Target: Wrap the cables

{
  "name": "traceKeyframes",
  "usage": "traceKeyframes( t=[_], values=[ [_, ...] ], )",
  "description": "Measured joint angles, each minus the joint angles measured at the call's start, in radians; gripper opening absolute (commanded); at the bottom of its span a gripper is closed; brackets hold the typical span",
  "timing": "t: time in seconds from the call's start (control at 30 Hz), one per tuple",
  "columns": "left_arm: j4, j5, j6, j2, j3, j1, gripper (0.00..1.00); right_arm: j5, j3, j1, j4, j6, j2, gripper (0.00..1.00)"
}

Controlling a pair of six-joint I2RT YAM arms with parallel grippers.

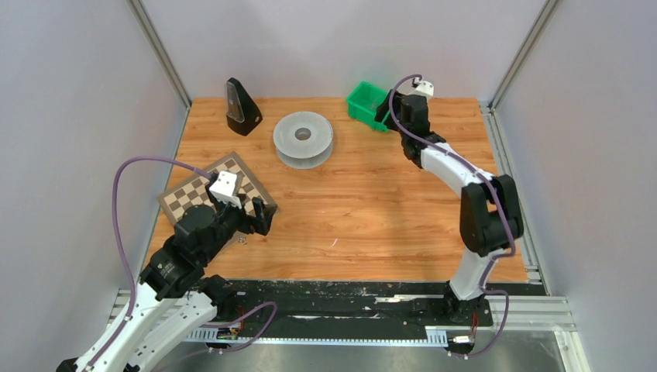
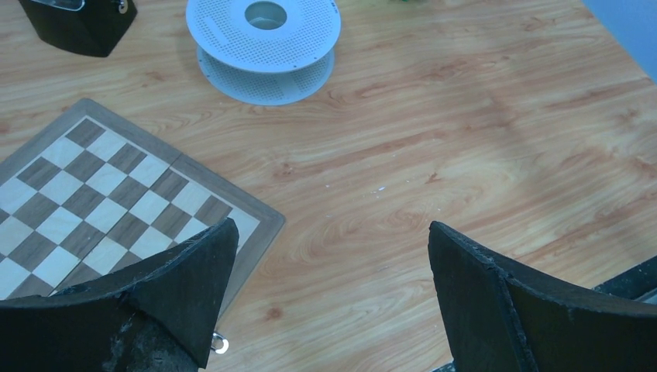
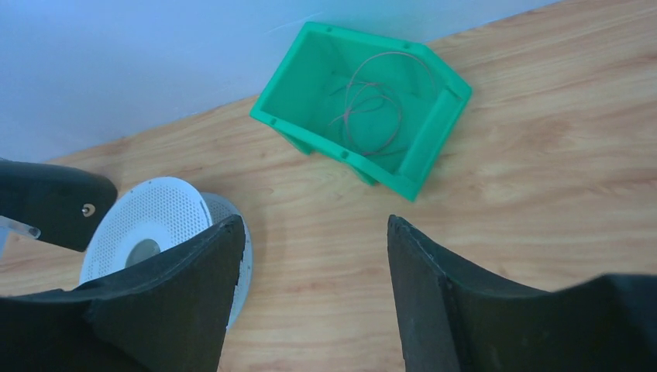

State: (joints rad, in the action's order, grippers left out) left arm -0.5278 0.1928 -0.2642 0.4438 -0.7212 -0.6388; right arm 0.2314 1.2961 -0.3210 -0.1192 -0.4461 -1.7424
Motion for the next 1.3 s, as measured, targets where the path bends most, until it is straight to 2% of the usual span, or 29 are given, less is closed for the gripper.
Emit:
traceKeyframes(
  t=[0.2,0.47,0.77,1.03,1.2,1.3],
  values=[
    [0.0,0.041,0.001,0.012,0.0,0.0,1.0,-0.112,0.132,0.025,-0.159,-0.08,-0.243,0.62],
    [0.0,0.064,0.001,0.026,0.0,0.0,1.0,-0.129,0.291,0.044,-0.296,-0.138,-0.51,0.57],
    [0.0,0.064,0.002,0.072,0.0,0.0,1.0,-0.166,0.425,0.091,-0.364,-0.171,-0.645,0.54],
    [0.0,0.076,0.003,0.082,0.0,0.0,1.0,-0.241,0.61,0.12,-0.346,-0.198,-0.779,0.51],
    [0.0,0.084,0.005,0.099,0.0,0.0,1.0,-0.273,0.658,0.128,-0.336,-0.231,-0.823,0.38],
    [0.0,0.09,0.005,0.11,0.0,0.0,1.0,-0.283,0.662,0.134,-0.336,-0.241,-0.828,0.2]
  ],
)
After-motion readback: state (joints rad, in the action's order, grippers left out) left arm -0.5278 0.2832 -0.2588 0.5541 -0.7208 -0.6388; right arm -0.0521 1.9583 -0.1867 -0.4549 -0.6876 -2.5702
